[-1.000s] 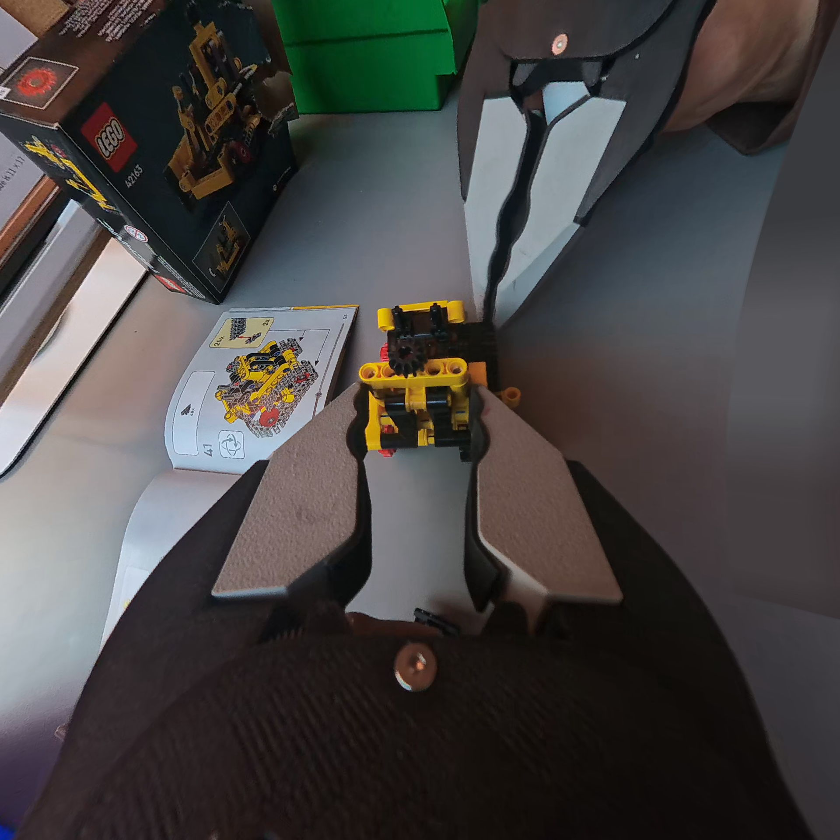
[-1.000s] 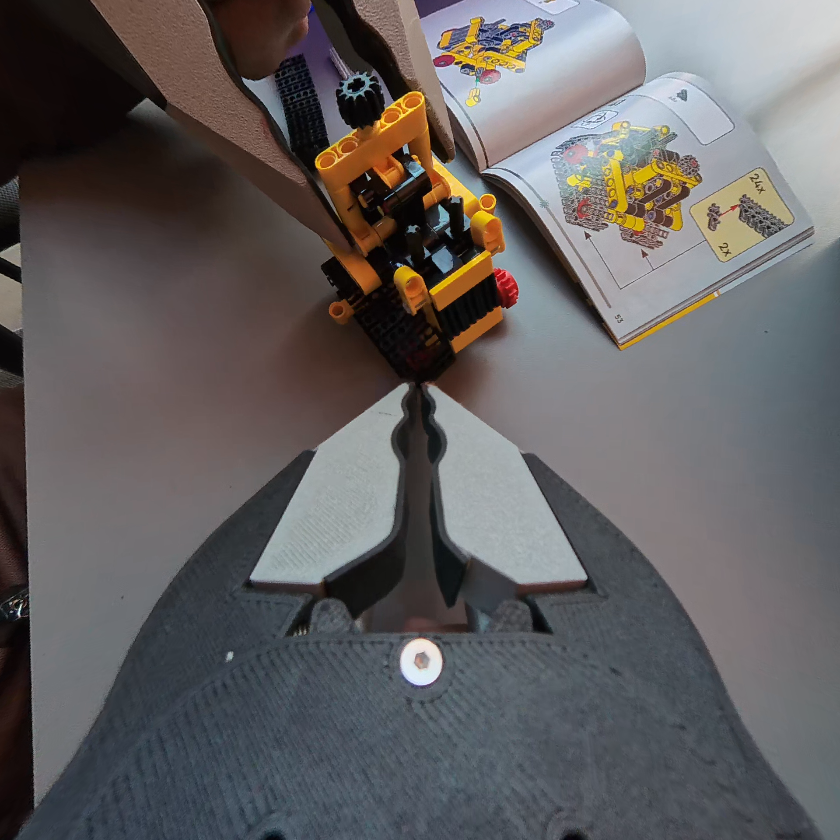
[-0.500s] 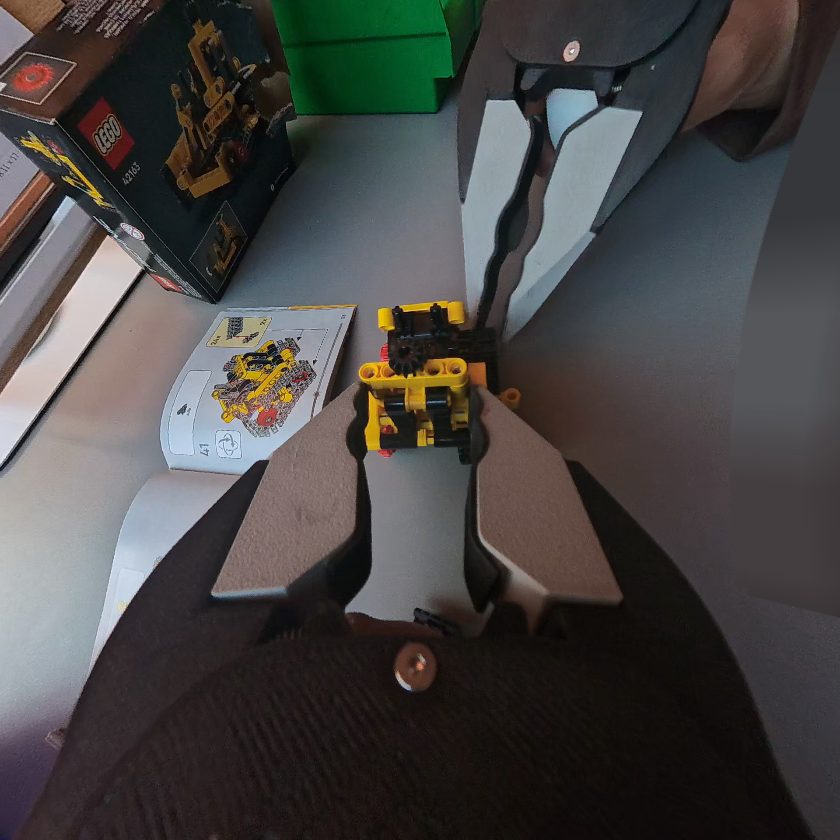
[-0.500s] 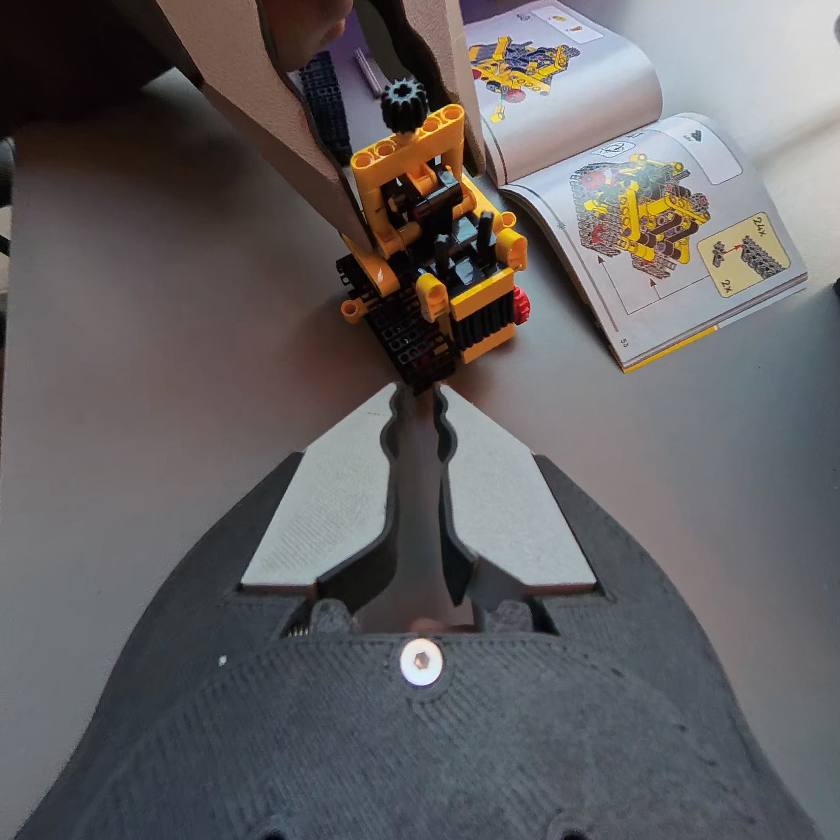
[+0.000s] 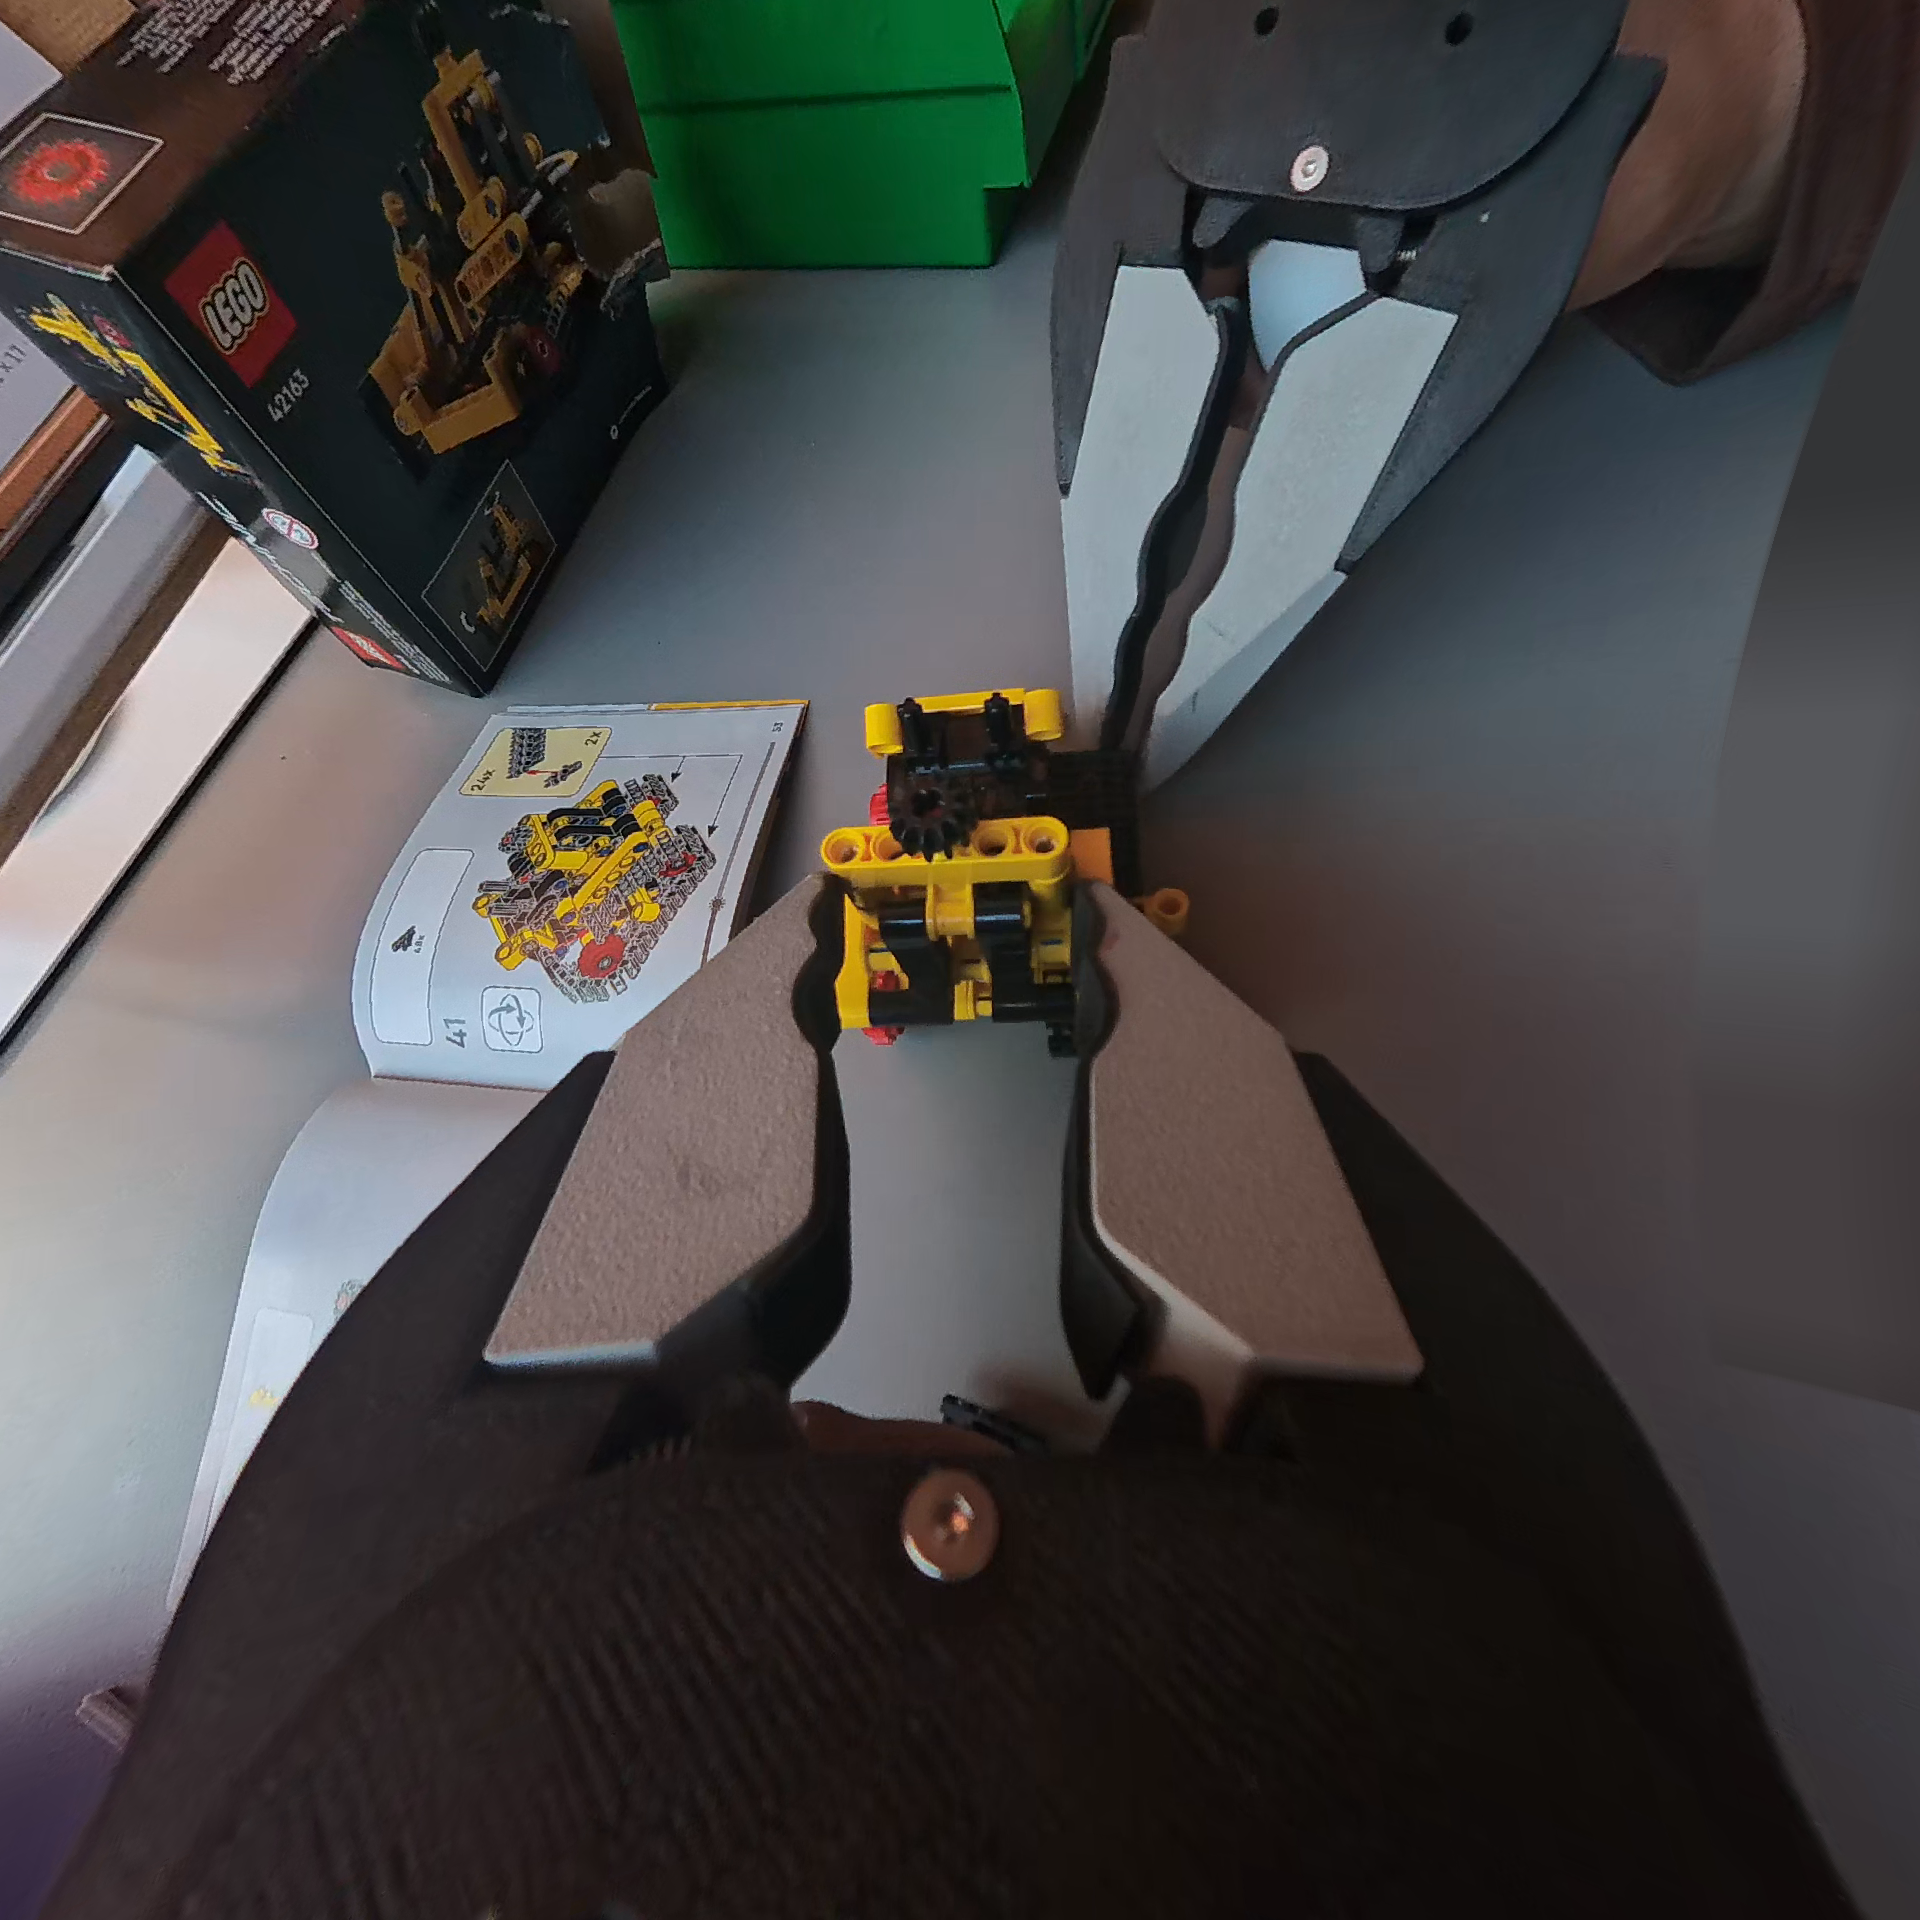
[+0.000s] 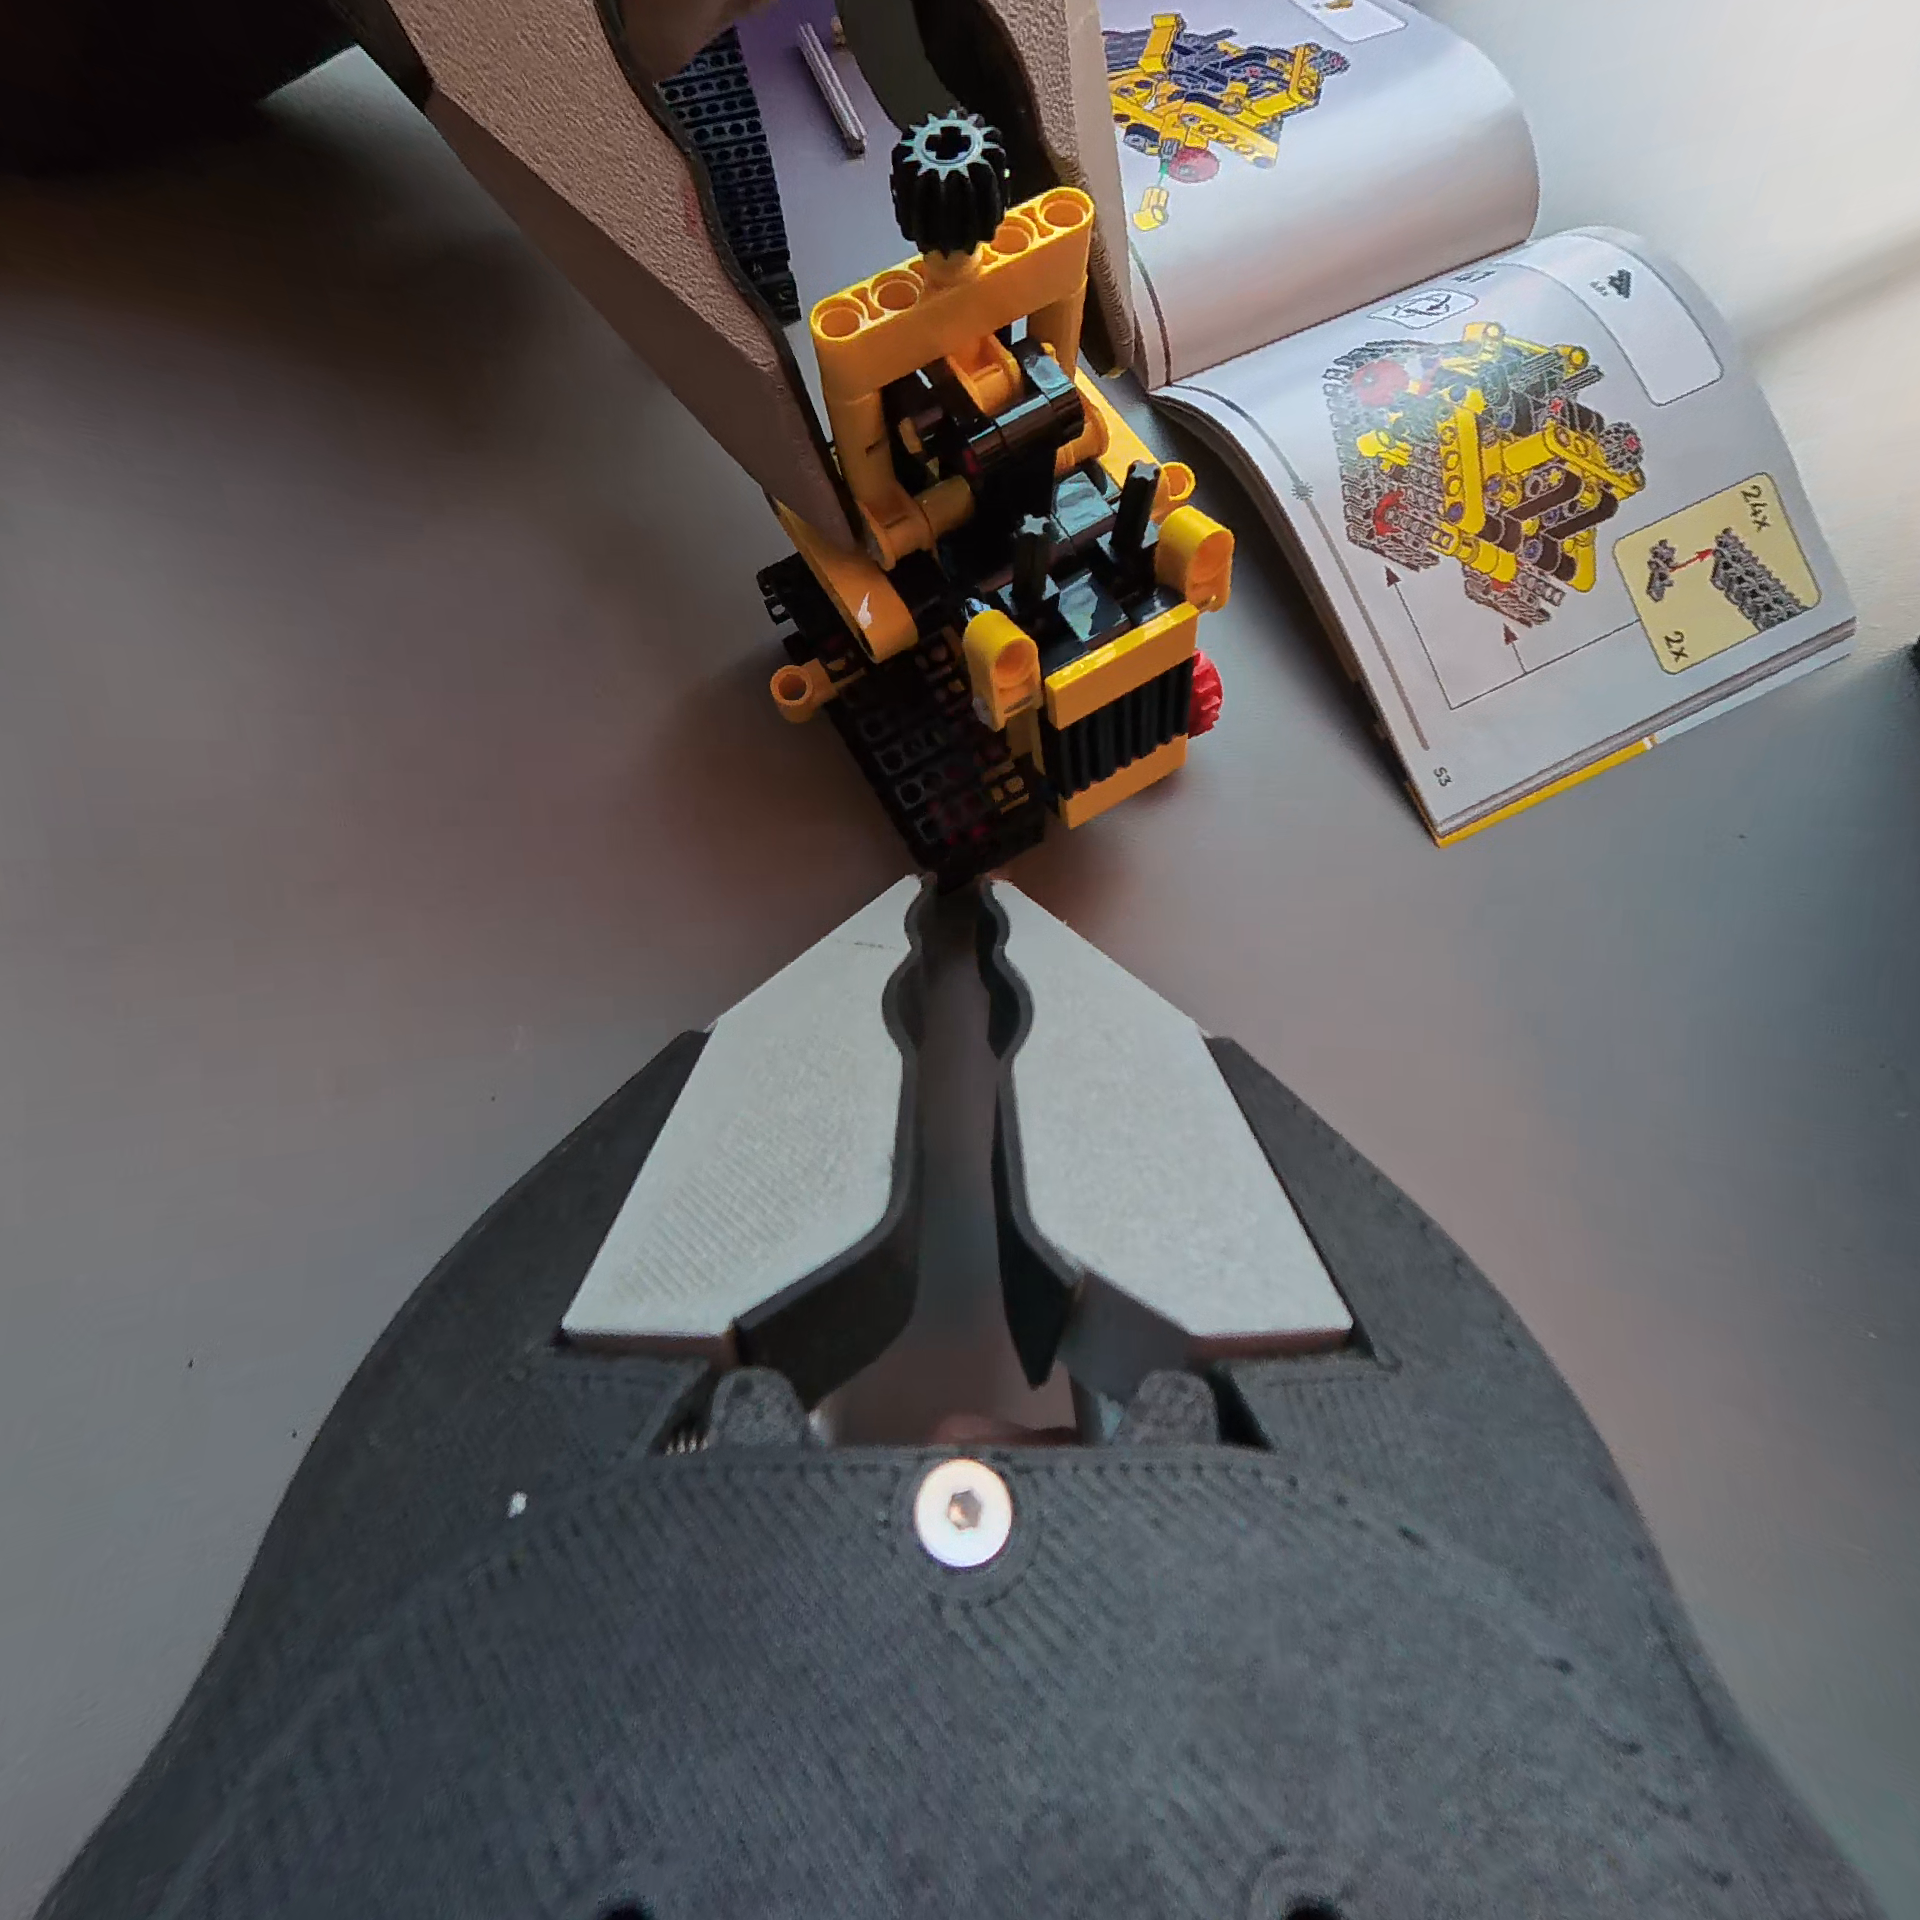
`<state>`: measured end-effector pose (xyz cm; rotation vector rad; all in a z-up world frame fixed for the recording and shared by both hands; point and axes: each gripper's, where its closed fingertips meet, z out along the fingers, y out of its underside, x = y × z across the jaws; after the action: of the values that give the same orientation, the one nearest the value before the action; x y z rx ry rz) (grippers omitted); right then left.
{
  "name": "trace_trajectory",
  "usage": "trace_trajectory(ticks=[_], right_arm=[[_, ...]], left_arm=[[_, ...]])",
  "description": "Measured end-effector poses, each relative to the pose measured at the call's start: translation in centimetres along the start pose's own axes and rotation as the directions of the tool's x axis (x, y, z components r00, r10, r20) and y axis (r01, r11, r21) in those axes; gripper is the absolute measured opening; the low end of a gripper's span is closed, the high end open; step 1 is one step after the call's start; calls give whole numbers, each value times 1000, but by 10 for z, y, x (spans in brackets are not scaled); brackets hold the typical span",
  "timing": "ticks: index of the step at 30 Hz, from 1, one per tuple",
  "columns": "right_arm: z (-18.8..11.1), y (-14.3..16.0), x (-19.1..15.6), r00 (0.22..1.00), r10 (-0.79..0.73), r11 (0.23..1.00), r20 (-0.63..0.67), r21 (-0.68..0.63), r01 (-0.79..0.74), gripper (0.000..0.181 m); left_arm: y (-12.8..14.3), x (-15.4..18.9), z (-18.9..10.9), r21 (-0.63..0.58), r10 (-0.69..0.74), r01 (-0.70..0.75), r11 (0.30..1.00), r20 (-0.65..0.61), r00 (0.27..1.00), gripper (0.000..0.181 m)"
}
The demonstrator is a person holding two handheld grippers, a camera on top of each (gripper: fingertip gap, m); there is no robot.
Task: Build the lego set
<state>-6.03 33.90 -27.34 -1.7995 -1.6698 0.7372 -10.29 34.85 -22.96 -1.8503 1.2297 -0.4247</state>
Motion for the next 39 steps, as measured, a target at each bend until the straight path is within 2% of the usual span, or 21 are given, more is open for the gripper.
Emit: trace_trajectory(ticks=[16, 39], right_arm=[[-2, -1, -5, 955, 218, 975, 203, 6, -224, 6], [8, -12, -19, 957, 179, 983, 227, 1, -185, 6]], left_arm=[[0, 1, 0, 47, -14, 14, 999, 2, 1000, 41], [11, 8, -20, 108, -69, 65, 992, 37, 997, 41]])
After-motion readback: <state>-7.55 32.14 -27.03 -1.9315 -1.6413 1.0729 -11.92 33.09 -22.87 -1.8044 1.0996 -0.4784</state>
